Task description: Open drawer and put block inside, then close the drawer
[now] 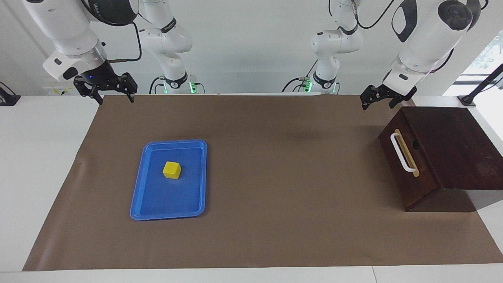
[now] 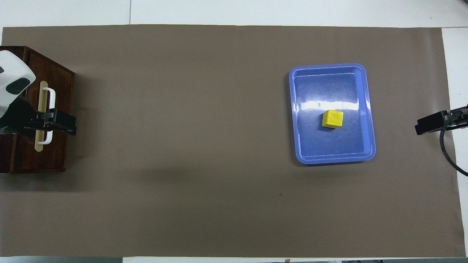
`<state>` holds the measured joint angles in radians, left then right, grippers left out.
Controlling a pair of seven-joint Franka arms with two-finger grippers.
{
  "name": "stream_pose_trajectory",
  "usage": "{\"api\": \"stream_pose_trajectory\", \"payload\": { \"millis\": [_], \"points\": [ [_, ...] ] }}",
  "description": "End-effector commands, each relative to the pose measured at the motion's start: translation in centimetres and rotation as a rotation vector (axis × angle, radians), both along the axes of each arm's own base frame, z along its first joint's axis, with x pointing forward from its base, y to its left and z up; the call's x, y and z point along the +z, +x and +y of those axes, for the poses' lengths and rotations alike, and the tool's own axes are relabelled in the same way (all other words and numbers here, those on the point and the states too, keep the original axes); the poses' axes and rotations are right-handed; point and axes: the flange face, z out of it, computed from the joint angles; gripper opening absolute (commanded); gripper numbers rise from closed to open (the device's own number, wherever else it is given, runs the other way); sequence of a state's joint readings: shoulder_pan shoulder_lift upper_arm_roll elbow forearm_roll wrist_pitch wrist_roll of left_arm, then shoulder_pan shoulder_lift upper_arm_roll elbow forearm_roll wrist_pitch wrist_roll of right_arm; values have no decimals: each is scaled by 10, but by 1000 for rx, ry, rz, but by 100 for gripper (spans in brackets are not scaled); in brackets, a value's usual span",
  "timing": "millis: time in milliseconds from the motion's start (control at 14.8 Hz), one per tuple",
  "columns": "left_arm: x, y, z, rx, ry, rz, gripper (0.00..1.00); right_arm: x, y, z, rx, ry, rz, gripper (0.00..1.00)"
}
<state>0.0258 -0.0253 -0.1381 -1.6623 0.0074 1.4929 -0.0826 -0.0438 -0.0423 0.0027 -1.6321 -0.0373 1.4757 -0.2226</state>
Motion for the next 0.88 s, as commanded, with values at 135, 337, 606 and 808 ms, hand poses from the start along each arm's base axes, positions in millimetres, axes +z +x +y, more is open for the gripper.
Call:
{"api": "stream_pose_trajectory", "payload": {
  "millis": [135,337,606,808],
  "points": [
    [3,-5,2,1,-7,9,100,-52,-29,-24,248,119,-63,100],
    [3,-5,2,1,-7,9,100,-98,-50,-33,467,207,-142,100],
    [3,-5,2,1,-7,9,100,-171,-29,-59,835,409,-277,100],
    [3,-5,2,1,-7,9,100,-210,-12,-61,970,463,-370,100]
  ]
}}
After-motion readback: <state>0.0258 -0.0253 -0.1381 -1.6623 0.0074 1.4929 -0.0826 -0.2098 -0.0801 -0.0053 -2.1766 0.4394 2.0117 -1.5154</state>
